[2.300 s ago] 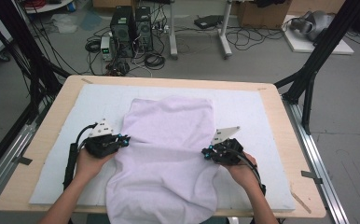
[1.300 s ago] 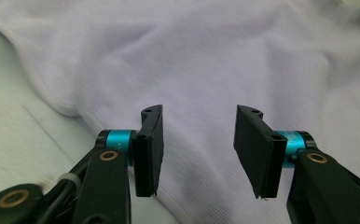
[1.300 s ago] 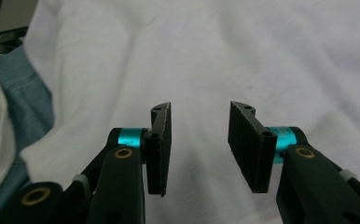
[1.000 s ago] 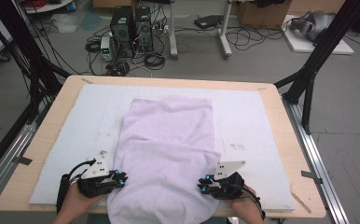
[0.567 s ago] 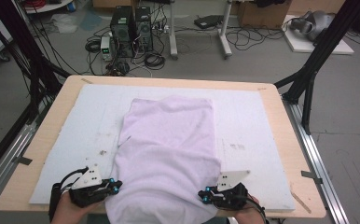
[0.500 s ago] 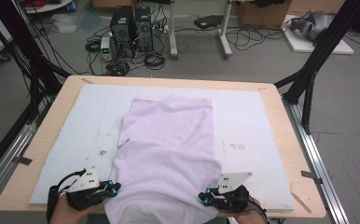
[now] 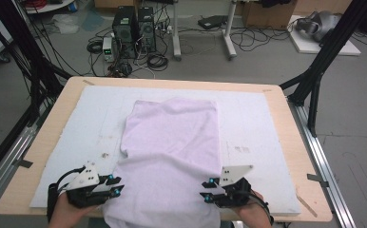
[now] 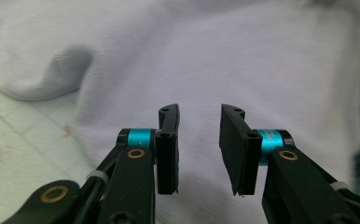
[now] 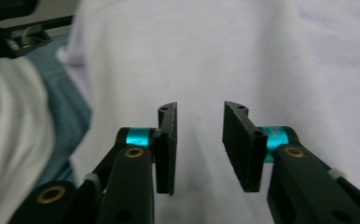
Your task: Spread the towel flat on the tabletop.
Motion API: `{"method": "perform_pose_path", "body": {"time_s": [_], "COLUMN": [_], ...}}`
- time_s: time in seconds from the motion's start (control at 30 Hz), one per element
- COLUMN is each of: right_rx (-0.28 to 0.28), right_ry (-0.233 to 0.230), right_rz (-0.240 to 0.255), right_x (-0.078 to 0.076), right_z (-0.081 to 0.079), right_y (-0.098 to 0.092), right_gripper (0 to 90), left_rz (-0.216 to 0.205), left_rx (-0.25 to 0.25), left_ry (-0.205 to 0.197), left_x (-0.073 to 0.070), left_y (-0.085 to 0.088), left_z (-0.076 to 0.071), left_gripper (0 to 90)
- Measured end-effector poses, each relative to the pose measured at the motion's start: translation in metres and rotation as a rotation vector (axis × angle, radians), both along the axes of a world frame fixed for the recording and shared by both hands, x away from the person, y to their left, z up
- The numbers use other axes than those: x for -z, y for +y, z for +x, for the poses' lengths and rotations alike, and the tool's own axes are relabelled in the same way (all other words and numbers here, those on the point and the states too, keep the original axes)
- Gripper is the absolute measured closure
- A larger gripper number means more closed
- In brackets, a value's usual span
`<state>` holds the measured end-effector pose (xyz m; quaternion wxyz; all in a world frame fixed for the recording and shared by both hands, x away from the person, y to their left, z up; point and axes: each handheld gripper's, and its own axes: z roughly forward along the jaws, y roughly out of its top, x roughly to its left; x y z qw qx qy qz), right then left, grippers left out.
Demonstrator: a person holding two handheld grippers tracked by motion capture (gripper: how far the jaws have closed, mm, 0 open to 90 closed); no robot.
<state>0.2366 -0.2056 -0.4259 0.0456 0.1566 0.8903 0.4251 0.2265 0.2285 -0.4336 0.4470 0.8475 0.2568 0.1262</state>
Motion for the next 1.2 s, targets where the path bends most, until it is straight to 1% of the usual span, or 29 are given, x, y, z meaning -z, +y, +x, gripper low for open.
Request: {"method": "perform_pose_path", "body": {"time_s": [0.03,0.07,0.1,0.13,0.17,0.2,0.23,0.27,0.3,0.37,0.47,0.53,0.6,0.63,0.67,0.7,0.77,0.8,0.83,0.87,0.9,0.93,0.97,1.03,1.07,1.1,1.13,1.17,1.2], "right_rx": [0.005,0.012,0.013,0.011,0.01,0.003,0.004,0.004,-0.004,-0.025,-0.055,-0.072,-0.099,-0.105,-0.104,-0.097,-0.075,-0.062,-0.039,-0.024,-0.017,-0.007,0.003,0.024,0.032,0.034,0.041,0.044,0.043], "right_ry": [0.001,0.006,0.01,0.016,0.023,0.032,0.015,0.025,0.038,0.017,0.03,0.024,0.025,0.018,0.025,0.023,0.011,0.009,0.001,-0.002,0.002,0.001,0.0,0.013,0.017,0.025,0.03,0.031,0.031], "right_rz": [-0.009,-0.017,-0.02,-0.034,-0.054,-0.073,-0.062,-0.051,-0.046,-0.055,-0.05,-0.042,-0.022,-0.007,0.006,0.023,0.044,0.037,0.02,0.004,-0.007,-0.018,-0.032,-0.044,-0.052,-0.058,-0.068,-0.066,-0.059], "right_x": [0.002,0.005,0.008,0.011,0.014,0.018,0.019,0.02,0.02,0.02,0.017,0.014,0.009,0.005,0.003,0.0,-0.004,-0.005,-0.004,-0.003,-0.001,0.001,0.004,0.01,0.012,0.015,0.017,0.018,0.019], "right_z": [0.005,0.012,0.016,0.019,0.022,0.023,0.022,0.022,0.023,0.021,0.017,0.011,0.002,-0.003,-0.004,-0.005,-0.003,-0.001,0.003,0.006,0.01,0.013,0.016,0.021,0.022,0.023,0.022,0.022,0.022], "right_y": [0.002,0.005,0.008,0.01,0.013,0.015,0.016,0.015,0.015,0.016,0.016,0.016,0.015,0.014,0.012,0.01,0.006,0.004,0.004,0.004,0.004,0.004,0.003,0.002,0.001,0.0,-0.001,-0.002,-0.003], "right_gripper": [63.7,62.7,62.3,62.3,63.3,65.5,71.2,78.0,85.1,87.2,87.7,87.7,87.3,85.9,84.3,82.0,77.3,75.3,73.2,73.0,71.2,69.0,68.7,65.2,64.2,64.2,63.6,63.2,62.8], "left_rz": [0.023,0.033,0.056,0.054,0.047,0.043,0.048,0.048,0.046,0.057,0.034,0.011,-0.018,-0.025,-0.032,-0.028,-0.026,-0.038,-0.03,-0.025,-0.032,-0.026,-0.006,-0.016,-0.009,0.009,0.017,0.021,0.026], "left_rx": [-0.01,-0.01,-0.021,-0.018,-0.02,-0.015,-0.012,-0.013,-0.013,-0.006,-0.006,0.011,0.043,0.051,0.04,0.025,-0.01,-0.034,-0.048,-0.067,-0.081,-0.095,-0.106,-0.125,-0.135,-0.124,-0.119,-0.126,-0.133], "left_ry": [0.011,0.027,0.042,0.043,0.047,0.048,0.042,0.038,0.035,0.022,0.017,0.021,0.017,0.017,0.016,0.013,0.01,0.007,-0.004,-0.008,-0.003,-0.002,-0.008,0.013,0.03,0.048,0.065,0.053,0.051], "left_x": [0.004,0.008,0.013,0.015,0.015,0.015,0.015,0.015,0.015,0.013,0.007,0.001,-0.006,-0.008,-0.01,-0.01,-0.009,-0.007,-0.005,-0.002,0.0,0.003,0.005,0.009,0.012,0.014,0.016,0.016,0.015], "left_y": [-0.002,-0.004,-0.006,-0.006,-0.006,-0.006,-0.006,-0.006,-0.006,-0.004,0.002,0.006,0.01,0.012,0.014,0.016,0.021,0.024,0.026,0.026,0.026,0.025,0.025,0.022,0.019,0.017,0.015,0.013,0.012], "left_z": [0.008,0.014,0.018,0.019,0.019,0.019,0.017,0.016,0.013,0.008,-0.005,-0.017,-0.029,-0.032,-0.034,-0.033,-0.027,-0.021,-0.015,-0.01,-0.004,0.001,0.006,0.014,0.018,0.021,0.023,0.023,0.023], "left_gripper": [67.8,67.7,67.7,67.9,70.5,76.9,84.5,86.0,87.0,87.9,88.1,88.0,87.2,84.2,80.7,76.9,76.0,76.0,76.0,76.5,77.1,77.6,77.6,76.6,75.9,75.6,76.3,77.5,82.7]}}
